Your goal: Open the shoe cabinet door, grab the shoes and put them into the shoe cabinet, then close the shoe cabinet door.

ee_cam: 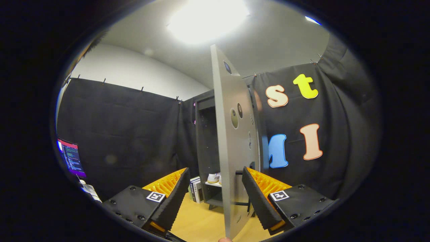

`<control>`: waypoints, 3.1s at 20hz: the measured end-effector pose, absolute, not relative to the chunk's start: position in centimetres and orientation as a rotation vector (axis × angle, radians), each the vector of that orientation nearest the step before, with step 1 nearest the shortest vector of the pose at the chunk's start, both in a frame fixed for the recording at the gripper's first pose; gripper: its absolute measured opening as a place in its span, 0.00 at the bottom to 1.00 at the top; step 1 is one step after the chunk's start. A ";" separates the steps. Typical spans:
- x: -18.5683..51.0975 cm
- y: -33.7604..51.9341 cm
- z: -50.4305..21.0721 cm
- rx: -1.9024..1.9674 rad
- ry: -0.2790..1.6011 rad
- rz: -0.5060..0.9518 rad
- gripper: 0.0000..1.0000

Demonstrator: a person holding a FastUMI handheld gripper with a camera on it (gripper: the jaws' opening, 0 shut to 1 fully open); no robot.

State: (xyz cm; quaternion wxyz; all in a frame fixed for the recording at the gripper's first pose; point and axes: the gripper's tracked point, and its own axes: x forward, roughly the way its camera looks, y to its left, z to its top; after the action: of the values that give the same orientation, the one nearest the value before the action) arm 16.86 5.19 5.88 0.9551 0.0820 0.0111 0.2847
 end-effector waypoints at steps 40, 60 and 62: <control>23.8 17.0 0.3 0.313 0.201 0.767 0.92; 35.4 34.8 -1.3 0.159 0.140 0.630 0.95; 36.1 35.3 -1.6 0.133 0.143 0.611 0.95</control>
State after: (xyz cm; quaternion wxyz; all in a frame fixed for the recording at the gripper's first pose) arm 36.10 35.26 -1.59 0.9491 0.0652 0.0703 0.3001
